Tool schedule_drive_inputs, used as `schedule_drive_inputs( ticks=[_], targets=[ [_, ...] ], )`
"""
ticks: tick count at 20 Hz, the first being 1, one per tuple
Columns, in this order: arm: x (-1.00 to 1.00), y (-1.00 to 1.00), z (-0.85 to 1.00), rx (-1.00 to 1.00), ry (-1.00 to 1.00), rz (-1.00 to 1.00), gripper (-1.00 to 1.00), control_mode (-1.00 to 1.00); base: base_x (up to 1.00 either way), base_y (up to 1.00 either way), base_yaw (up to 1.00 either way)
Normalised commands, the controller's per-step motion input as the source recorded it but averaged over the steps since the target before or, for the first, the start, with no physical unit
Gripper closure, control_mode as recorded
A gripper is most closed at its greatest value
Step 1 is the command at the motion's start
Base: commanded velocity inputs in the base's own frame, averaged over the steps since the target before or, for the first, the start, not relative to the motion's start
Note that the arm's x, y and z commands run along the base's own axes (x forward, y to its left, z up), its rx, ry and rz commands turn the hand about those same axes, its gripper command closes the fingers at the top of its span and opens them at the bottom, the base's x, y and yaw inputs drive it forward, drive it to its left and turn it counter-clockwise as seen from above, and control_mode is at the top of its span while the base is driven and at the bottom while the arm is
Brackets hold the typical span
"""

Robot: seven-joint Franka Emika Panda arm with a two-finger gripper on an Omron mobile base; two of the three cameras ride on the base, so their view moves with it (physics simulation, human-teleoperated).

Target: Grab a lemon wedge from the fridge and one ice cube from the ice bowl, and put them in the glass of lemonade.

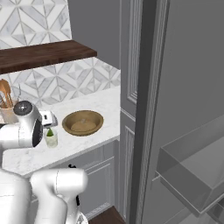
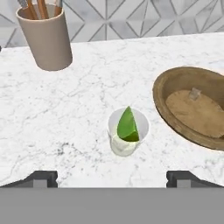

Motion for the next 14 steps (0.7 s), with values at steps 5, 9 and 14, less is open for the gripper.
schedule_drive_inputs(
  ticks=[5, 9, 14],
  targets=[
    [-0.95, -0.55, 1.00, 0.00, 0.13, -0.09, -1.00, -1.00, 0.00, 0.00, 0.00],
    [-1.00, -0.62, 1.00, 0.00, 0.28, -0.13, -1.00, -1.00, 0.00, 0.00, 0.00],
    [-0.98, -0.53, 0.64, 0.02, 0.14, -0.12, -1.00, -1.00, 0.00, 0.00, 0.00]
  ],
)
